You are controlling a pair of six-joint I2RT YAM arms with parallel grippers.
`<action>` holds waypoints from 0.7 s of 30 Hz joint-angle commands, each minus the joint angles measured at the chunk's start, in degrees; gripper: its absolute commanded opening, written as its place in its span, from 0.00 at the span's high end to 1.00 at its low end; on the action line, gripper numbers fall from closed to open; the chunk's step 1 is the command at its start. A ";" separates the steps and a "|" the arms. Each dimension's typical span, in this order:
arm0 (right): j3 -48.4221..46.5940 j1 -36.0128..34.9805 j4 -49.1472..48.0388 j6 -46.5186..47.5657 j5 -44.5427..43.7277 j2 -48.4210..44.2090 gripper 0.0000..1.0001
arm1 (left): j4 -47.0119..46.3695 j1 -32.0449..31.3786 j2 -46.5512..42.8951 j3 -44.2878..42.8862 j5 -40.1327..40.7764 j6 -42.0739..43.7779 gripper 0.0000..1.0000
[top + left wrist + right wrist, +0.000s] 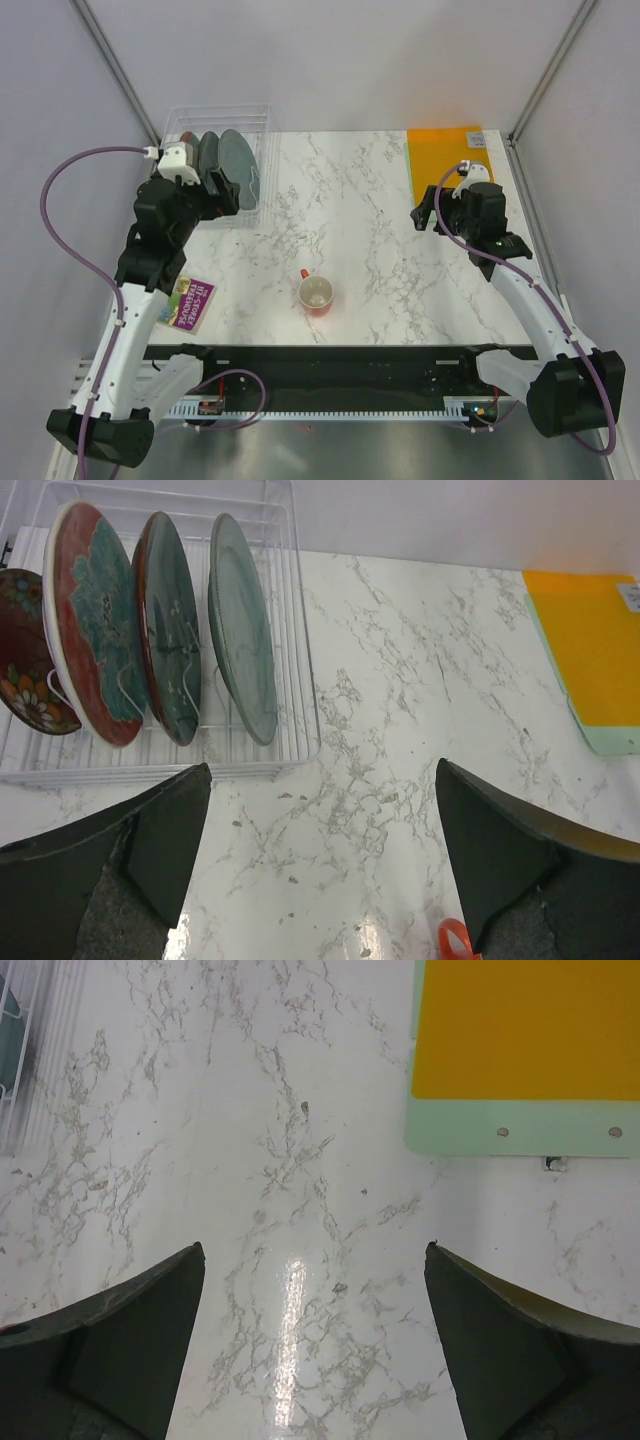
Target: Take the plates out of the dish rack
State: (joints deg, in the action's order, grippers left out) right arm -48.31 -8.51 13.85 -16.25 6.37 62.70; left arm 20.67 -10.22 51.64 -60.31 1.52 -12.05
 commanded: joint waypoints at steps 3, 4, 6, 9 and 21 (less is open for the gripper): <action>-0.99 -0.10 -0.57 1.04 -0.31 -1.44 0.02 | 1.39 -0.06 3.55 -3.67 0.07 -1.39 0.00; -0.73 -0.19 -0.49 1.05 -0.57 -1.35 0.02 | 0.96 0.02 4.25 -4.02 -0.20 -1.22 0.00; -0.64 -0.10 -0.31 1.74 -0.75 -1.09 0.02 | -0.44 0.02 6.71 -4.11 1.02 -0.95 0.00; -0.90 -0.10 0.21 2.28 -1.01 -0.65 0.02 | -1.85 -0.07 11.27 -5.60 2.43 -0.08 0.00; -0.73 -0.10 0.04 3.59 -1.71 2.33 0.02 | -13.97 -0.07 23.68 -6.22 13.94 2.82 0.08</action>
State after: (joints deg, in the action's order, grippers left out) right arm -48.31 -8.51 14.66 -14.00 5.52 63.24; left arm 14.72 -10.22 72.90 -64.40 9.02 -11.73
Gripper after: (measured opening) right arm 0.982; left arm 0.928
